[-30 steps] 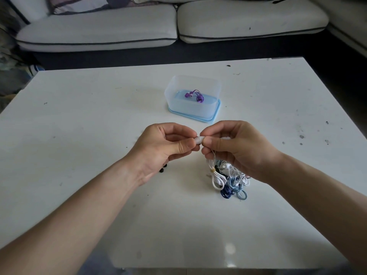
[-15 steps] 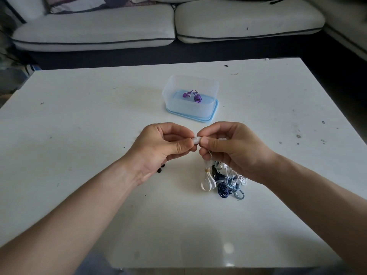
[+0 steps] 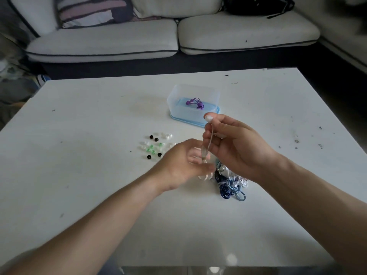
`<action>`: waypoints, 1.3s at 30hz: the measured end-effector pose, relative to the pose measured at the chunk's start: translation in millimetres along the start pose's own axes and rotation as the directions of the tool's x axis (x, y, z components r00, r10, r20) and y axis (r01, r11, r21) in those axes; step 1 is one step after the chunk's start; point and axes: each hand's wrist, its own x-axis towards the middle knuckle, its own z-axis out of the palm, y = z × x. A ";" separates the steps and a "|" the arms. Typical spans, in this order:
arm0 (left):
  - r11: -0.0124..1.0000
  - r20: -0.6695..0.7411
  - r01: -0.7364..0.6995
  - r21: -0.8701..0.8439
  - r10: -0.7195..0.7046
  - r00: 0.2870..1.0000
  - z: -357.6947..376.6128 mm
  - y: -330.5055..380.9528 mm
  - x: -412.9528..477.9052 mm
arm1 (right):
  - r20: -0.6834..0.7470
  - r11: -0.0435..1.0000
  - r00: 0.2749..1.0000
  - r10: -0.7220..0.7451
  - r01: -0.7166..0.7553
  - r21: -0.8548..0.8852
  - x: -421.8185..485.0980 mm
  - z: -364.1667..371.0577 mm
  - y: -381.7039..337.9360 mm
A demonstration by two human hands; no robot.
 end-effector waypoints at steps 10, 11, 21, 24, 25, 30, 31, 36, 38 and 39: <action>0.991 -0.358 0.004 -0.135 -0.053 0.932 -25.1 16.5 12.5 | -0.276 0.992 0.960 -0.038 0.004 -0.123 13.6 -3.8 -7.9; 0.994 -0.378 -0.020 -0.111 -0.024 0.926 -27.7 19.2 18.2 | -0.279 0.990 0.960 -0.022 -0.019 -0.142 17.4 -1.2 -10.8; 0.995 -0.527 -0.038 -0.095 -0.018 0.850 -56.3 42.3 128.7 | -0.432 0.993 0.898 -0.085 0.043 -0.106 111.6 14.5 -45.3; 0.993 -0.501 0.052 -0.107 -0.099 0.860 -60.4 38.1 157.1 | -0.486 0.982 0.870 -0.084 -0.010 -0.189 133.8 8.7 -52.0; 0.992 -0.494 0.075 -0.103 -0.117 0.862 -61.9 36.1 164.6 | -0.495 0.975 0.866 -0.074 -0.043 -0.220 139.4 6.1 -52.7; 0.974 -0.402 0.130 -0.187 -0.197 0.894 -66.1 38.2 181.5 | -0.497 0.942 0.867 -0.016 -0.154 -0.299 152.7 1.1 -56.4; 0.969 -0.384 0.111 -0.222 -0.191 0.903 -65.8 39.8 180.7 | -0.494 0.944 0.869 -0.007 -0.158 -0.291 152.3 1.5 -56.3; 0.984 -0.357 0.040 -0.171 -0.100 0.929 -65.7 44.3 157.1 | -0.446 0.939 0.891 -0.088 -0.075 -0.334 143.8 -1.1 -53.3; 0.991 -0.334 0.052 -0.120 -0.090 0.938 -64.4 41.1 141.1 | -0.397 0.920 0.907 -0.139 -0.031 -0.392 126.1 -0.4 -53.2; 0.993 -0.312 0.060 -0.101 -0.089 0.946 -62.2 38.2 130.7 | -0.373 0.893 0.914 -0.162 -0.025 -0.450 113.5 -1.3 -52.8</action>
